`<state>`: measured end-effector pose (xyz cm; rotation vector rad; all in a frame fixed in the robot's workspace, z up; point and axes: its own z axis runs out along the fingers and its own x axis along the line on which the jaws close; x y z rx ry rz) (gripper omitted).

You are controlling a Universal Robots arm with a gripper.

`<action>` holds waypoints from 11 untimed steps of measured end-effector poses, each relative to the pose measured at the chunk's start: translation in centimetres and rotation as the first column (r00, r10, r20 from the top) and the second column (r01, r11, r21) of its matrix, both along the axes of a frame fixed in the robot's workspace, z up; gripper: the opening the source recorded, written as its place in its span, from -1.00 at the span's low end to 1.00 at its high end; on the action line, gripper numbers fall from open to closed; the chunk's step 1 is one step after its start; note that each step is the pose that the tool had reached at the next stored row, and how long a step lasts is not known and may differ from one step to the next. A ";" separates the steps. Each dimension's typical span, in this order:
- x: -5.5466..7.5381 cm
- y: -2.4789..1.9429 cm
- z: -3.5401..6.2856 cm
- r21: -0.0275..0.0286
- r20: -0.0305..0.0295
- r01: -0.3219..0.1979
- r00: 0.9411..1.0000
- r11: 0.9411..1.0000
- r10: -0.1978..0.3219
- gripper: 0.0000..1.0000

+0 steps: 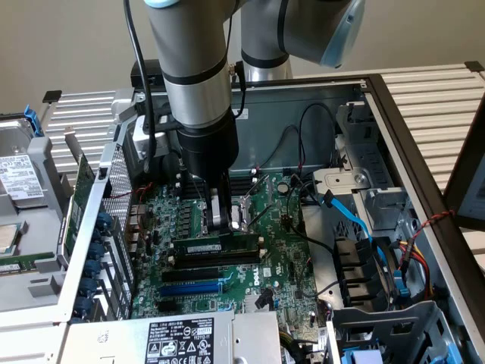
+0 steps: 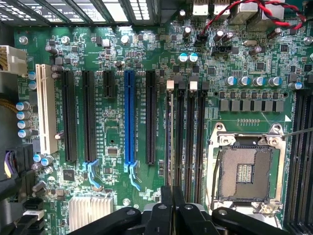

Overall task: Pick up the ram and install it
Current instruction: 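Insert the ram into the slot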

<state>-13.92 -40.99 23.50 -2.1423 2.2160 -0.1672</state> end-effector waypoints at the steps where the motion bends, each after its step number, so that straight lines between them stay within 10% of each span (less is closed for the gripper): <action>1: 0.0 0.01 -0.03 0.000 0.000 0.000 1.000 1.000 0.000 -0.76; 11: 0.0 0.01 -0.17 0.000 -0.001 0.000 1.000 1.000 0.000 -0.76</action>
